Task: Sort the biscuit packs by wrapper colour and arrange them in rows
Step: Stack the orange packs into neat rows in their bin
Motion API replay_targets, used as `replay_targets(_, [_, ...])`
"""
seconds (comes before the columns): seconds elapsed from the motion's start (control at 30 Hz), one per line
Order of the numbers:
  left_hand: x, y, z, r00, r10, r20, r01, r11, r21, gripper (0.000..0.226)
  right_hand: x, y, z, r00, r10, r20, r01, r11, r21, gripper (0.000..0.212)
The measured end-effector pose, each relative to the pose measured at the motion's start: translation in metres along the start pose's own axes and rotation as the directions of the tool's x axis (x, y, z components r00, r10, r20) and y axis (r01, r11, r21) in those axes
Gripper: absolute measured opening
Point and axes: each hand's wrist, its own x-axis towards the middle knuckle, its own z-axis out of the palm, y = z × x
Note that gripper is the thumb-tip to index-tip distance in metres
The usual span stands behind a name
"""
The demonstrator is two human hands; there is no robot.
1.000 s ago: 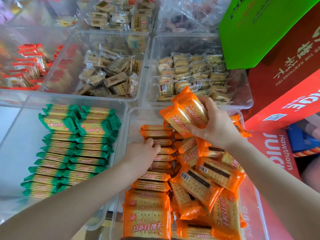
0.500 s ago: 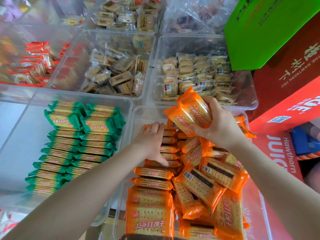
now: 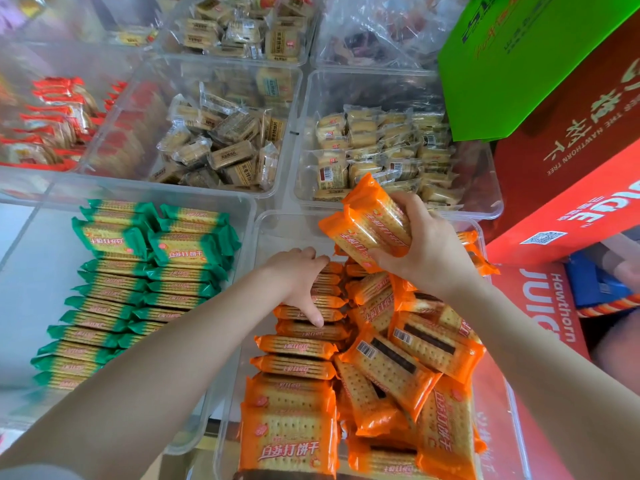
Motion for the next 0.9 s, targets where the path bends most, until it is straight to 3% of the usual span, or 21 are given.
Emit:
replay_targets(0.2, [-0.01,0.004,0.02,0.995,-0.038,-0.093,0.046,0.995,0.087,0.114,0.006,-0.014,0.004,0.999,-0.009,0.047,0.017,0.985,-0.173,0.078])
replay_targets(0.3, [-0.018,0.009,0.029,0.981,-0.097,-0.168,0.109,0.992,0.065,0.108,0.009,-0.026,0.011,0.993,-0.111,0.045,0.119,0.955,-0.27,0.074])
replay_targets(0.43, [-0.03,0.015,0.04,0.956,-0.096,-0.277,0.133,0.984,0.118,0.079,0.012,-0.039,0.03,0.951,-0.291,0.103,0.307,0.86,-0.408,0.062])
replay_targets(0.6, [-0.042,0.018,0.043,0.963,-0.072,-0.259,0.109,0.986,0.13,0.055,0.016,-0.043,0.052,0.952,-0.257,0.163,0.304,0.837,-0.455,0.058])
replay_targets(0.73, [-0.046,0.018,0.036,0.965,-0.068,-0.252,0.074,0.997,0.016,0.041,0.015,-0.039,0.046,0.959,-0.229,0.165,0.273,0.902,-0.335,0.05])
replay_targets(0.9, [-0.04,0.015,0.025,0.913,-0.185,-0.364,0.032,0.921,-0.389,0.039,0.011,-0.033,0.036,0.964,-0.162,0.213,0.169,0.985,-0.018,0.048])
